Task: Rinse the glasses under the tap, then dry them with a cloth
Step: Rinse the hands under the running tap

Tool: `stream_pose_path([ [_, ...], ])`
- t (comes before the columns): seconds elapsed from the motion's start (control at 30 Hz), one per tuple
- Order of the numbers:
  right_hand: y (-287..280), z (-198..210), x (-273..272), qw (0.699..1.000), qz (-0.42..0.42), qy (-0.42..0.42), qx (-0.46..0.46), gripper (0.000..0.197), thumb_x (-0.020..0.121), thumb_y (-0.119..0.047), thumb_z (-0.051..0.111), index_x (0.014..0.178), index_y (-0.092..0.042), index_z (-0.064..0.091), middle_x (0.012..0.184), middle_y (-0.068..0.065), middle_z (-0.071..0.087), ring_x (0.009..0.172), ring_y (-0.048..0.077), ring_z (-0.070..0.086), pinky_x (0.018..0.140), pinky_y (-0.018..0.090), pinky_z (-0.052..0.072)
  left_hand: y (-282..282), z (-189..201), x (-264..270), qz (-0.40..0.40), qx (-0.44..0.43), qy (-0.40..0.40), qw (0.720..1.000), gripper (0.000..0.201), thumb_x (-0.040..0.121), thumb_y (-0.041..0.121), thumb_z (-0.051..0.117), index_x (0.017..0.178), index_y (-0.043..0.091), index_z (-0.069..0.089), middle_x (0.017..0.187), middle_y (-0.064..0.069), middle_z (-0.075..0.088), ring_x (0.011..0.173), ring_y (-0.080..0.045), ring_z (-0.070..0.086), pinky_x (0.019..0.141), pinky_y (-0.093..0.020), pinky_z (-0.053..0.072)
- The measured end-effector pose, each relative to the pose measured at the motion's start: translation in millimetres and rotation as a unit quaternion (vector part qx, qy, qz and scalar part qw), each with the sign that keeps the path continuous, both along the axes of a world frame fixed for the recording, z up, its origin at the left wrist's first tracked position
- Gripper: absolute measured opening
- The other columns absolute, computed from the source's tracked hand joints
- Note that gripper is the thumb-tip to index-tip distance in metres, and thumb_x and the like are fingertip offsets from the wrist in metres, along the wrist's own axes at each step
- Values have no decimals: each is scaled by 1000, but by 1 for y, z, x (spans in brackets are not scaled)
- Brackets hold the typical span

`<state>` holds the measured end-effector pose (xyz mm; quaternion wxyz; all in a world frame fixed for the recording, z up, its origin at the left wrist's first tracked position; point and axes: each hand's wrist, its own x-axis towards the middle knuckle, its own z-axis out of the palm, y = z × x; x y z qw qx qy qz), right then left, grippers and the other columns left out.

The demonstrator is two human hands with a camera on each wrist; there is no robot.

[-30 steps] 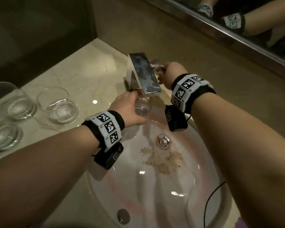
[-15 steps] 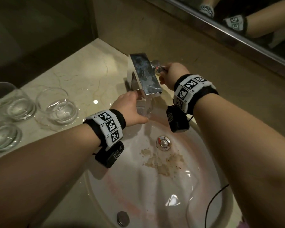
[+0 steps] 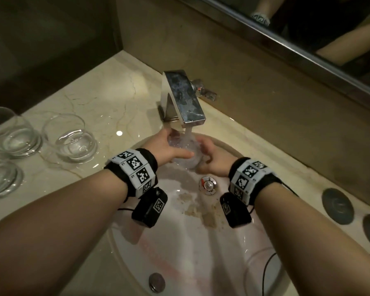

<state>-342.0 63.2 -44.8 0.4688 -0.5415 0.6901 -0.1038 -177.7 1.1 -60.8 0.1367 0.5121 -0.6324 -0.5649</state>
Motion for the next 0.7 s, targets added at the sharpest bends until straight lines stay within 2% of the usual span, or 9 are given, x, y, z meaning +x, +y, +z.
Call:
stream_pose_path([
  [0.07,11,-2,7,999,26,34,5,100,71,-23,81,147,-27,16,128,-7,45,118,12,48,92,17,37,7,1,-1,11,55,43,998,63,66,25,83,119,17,49,109,5,60,95,-14,61,70,-25,55],
  [0.13,16,-2,11,1000,-13,12,-25,101,70,-26,82,147,-26,16,140,-5,40,127,14,41,95,19,32,13,-3,-1,22,107,85,990,88,50,35,86,126,13,49,120,-5,59,101,-23,63,76,-38,58],
  [0.2,17,0,12,998,-18,16,-51,99,68,-29,83,145,-28,21,137,-5,43,125,14,44,99,25,35,17,-6,0,32,141,112,983,94,45,36,84,129,13,47,124,-8,56,105,-26,62,80,-42,57],
  [0.3,18,10,11,990,41,123,-55,98,65,-41,83,144,-30,25,135,-4,50,119,14,49,98,29,40,24,-8,2,14,160,116,980,86,61,34,83,133,13,43,132,-9,51,111,-25,58,87,-39,54],
  [0.37,19,16,8,980,71,181,-40,97,66,-43,81,145,-32,25,133,-2,53,115,15,53,95,28,43,28,-9,6,-4,122,77,989,74,77,32,74,139,14,38,139,-5,45,118,-19,51,92,-34,49],
  [0.43,20,24,6,955,108,273,-30,96,67,-45,80,145,-36,24,132,-2,54,113,19,55,92,31,46,29,-10,12,-24,89,40,995,71,82,36,68,141,13,36,142,-3,42,122,-18,47,101,-37,44],
  [0.53,20,38,7,866,197,458,-51,87,74,-42,73,144,-36,23,128,4,50,116,25,48,94,38,42,32,-5,21,-41,55,1,998,63,83,41,66,136,15,43,139,-3,46,124,-20,47,105,-42,40],
  [0.6,20,46,10,818,234,523,-60,78,79,-36,68,144,-32,24,126,6,49,117,25,45,99,41,37,34,-3,25,-41,49,-8,998,54,85,39,65,131,16,48,134,-3,49,119,-19,50,102,-39,43],
  [0.7,20,54,12,821,213,526,-63,74,79,-38,68,141,-30,27,121,5,54,114,25,49,99,43,36,37,2,28,-47,40,-4,998,42,87,34,63,123,16,54,124,-4,55,112,-18,54,93,-34,49],
])
